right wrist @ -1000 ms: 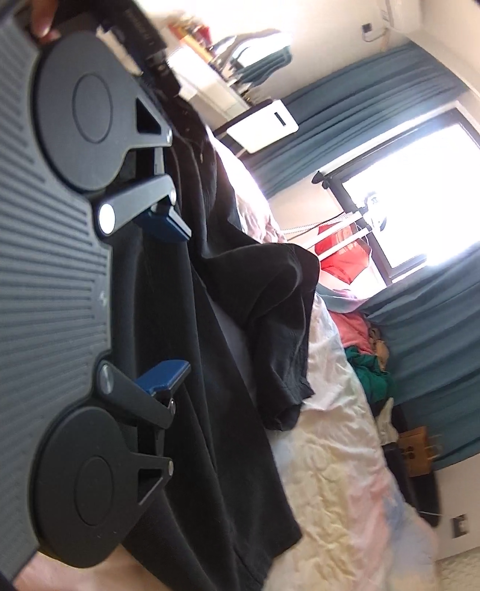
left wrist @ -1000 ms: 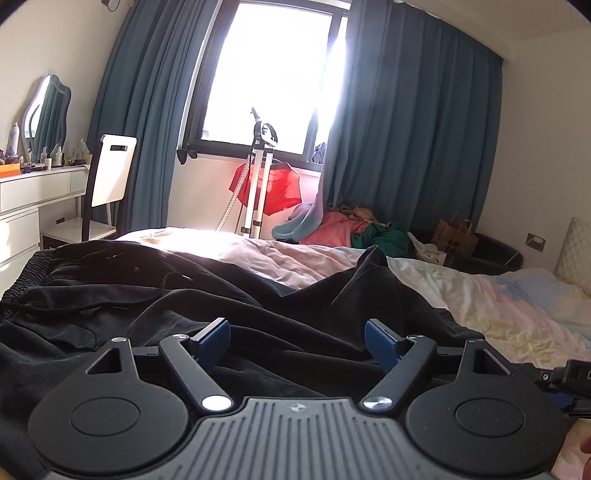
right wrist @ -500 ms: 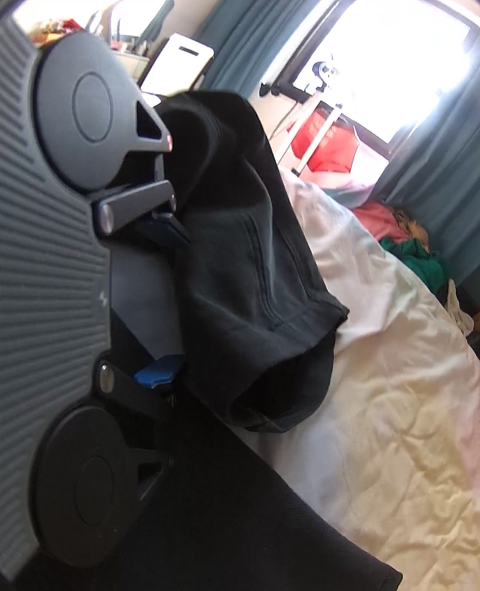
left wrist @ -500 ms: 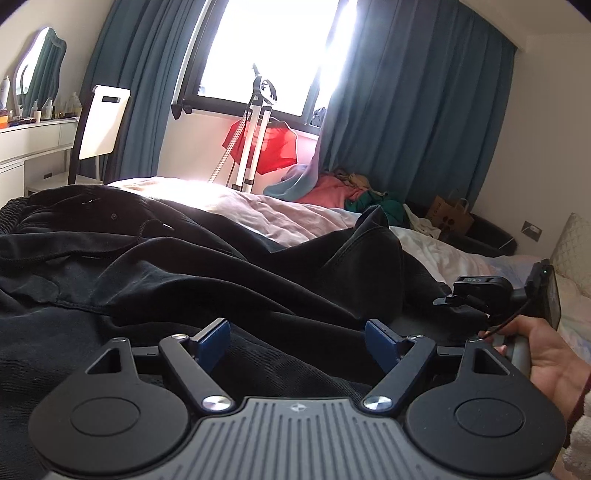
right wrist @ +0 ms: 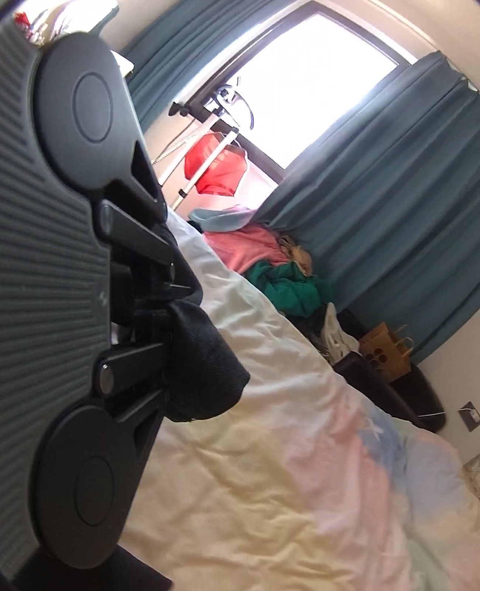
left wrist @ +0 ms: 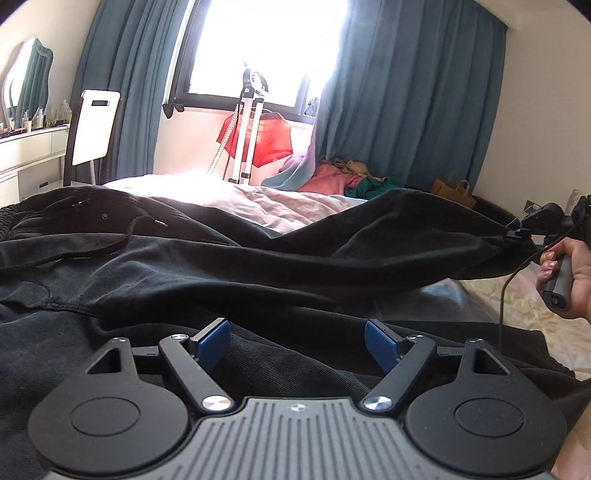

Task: Fold clothes
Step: 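Grasp the pant leg hem with the right gripper and lift it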

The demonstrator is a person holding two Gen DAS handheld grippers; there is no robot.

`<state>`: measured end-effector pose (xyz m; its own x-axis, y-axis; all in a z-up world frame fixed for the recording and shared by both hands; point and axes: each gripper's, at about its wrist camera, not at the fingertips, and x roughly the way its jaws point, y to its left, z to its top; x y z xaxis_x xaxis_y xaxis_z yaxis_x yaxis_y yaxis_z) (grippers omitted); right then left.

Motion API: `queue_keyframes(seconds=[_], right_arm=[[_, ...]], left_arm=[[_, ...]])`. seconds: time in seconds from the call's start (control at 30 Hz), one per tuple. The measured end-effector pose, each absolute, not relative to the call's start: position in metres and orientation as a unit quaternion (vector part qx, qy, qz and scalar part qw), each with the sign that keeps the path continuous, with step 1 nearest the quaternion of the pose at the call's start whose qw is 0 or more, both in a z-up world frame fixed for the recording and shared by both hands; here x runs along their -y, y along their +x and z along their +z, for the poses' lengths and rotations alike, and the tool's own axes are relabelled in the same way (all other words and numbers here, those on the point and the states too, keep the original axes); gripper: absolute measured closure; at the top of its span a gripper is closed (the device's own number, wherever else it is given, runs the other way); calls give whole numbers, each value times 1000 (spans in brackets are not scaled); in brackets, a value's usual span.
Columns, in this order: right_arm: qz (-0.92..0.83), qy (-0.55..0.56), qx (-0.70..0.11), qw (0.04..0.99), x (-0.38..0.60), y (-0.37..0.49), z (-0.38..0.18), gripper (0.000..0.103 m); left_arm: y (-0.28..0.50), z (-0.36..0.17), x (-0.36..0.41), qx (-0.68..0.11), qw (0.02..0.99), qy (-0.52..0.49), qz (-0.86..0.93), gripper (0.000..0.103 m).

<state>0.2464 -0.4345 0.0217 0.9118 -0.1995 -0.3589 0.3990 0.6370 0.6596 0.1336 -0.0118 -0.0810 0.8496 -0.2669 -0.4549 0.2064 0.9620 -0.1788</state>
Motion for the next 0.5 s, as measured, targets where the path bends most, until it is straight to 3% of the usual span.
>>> queue_keyframes(seconds=[0.13,0.33,0.5], right_arm=[[-184,384,-163,890,455,232,-5,96],[-164,481,-170,844,455,180,-73,96],[-132,540,-154,817,462,173,-80,91]], left_arm=[[134,-81,11,-248,959,-63,-121,21],[138,-83,5,-257,956,-79,-117,21],[139,-85,5,-263,954,-88,-114,21]])
